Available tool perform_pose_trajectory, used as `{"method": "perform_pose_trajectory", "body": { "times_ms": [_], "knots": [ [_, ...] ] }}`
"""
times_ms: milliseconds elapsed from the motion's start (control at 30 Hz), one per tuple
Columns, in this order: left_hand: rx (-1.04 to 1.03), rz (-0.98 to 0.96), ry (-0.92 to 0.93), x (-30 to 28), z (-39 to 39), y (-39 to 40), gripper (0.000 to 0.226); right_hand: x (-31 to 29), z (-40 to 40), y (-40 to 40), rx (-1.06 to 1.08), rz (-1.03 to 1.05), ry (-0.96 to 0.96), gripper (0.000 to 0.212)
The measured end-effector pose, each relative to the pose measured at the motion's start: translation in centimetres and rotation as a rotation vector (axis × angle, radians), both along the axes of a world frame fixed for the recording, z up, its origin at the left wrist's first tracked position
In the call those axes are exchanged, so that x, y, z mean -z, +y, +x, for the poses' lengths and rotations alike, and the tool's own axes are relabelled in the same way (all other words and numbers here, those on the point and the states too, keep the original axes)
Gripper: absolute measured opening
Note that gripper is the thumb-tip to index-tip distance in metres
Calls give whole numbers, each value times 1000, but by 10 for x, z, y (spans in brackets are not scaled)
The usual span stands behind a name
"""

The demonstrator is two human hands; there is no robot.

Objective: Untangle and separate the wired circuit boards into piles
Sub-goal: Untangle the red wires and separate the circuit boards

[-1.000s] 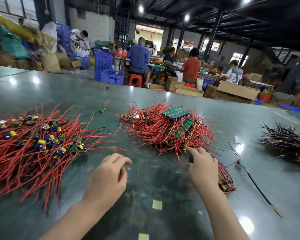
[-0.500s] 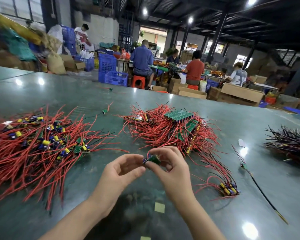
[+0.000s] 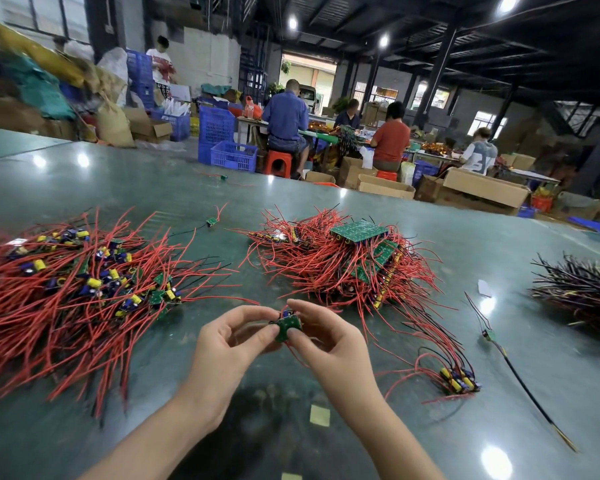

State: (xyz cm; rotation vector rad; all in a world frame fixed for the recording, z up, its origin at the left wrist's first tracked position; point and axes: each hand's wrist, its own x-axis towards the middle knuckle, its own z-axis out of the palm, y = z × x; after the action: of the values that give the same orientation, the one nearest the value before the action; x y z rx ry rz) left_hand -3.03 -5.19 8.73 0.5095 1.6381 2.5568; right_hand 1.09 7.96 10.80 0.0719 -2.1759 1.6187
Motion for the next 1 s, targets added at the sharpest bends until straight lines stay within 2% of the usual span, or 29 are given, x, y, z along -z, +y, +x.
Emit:
{"method": "perform_pose_trajectory", "body": {
  "times_ms": [167, 267, 433, 600, 767, 1000],
  "knots": [
    [-14, -43, 26, 0, 0, 1, 26, 1, 0, 2, -21, -100, 5, 28],
    [-37, -71, 33, 1, 0, 0, 29, 2, -1, 2, -39, -136, -18, 30],
    [-73, -89, 71, 2, 0, 0, 33, 6, -2, 0, -2, -56, -11, 45],
    [-92, -105, 103, 2, -1, -3, 38, 8, 1, -2, 97, 145, 97, 49],
    [-124, -112, 111, 1, 0, -3, 45, 11, 2, -5, 148, 160, 141, 40],
    [-207, -108, 123, 1, 4, -1, 41, 17, 3, -9, 229, 195, 230, 33]
  ]
}}
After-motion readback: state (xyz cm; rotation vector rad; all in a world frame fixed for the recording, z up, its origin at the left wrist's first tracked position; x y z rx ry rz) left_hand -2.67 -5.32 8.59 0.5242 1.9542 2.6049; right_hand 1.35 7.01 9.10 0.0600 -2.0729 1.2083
